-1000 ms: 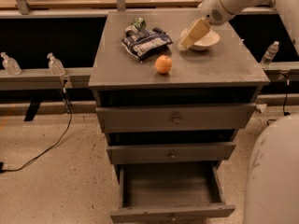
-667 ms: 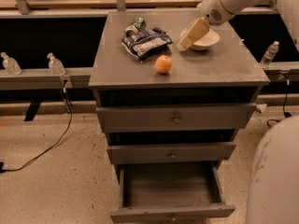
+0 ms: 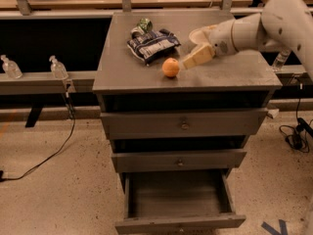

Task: Place orange into bottom drawer

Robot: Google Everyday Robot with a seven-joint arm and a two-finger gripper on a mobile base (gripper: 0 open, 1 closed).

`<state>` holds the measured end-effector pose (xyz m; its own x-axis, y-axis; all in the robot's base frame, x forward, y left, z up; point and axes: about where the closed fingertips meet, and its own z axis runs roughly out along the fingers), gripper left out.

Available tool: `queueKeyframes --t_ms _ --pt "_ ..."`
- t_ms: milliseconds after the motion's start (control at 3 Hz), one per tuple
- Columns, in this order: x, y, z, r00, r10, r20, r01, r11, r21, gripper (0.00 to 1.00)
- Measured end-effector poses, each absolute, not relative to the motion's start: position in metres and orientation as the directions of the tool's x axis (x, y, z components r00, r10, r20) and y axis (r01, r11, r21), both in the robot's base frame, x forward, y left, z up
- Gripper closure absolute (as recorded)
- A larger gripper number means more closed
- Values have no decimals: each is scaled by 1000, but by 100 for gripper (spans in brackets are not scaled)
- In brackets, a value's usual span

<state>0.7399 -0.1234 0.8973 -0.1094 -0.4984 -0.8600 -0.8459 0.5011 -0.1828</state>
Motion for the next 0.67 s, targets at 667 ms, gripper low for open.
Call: queueKeyframes --t_ms 667 --pt "743 -46 871 -6 -148 -989 -870 489 -68 0"
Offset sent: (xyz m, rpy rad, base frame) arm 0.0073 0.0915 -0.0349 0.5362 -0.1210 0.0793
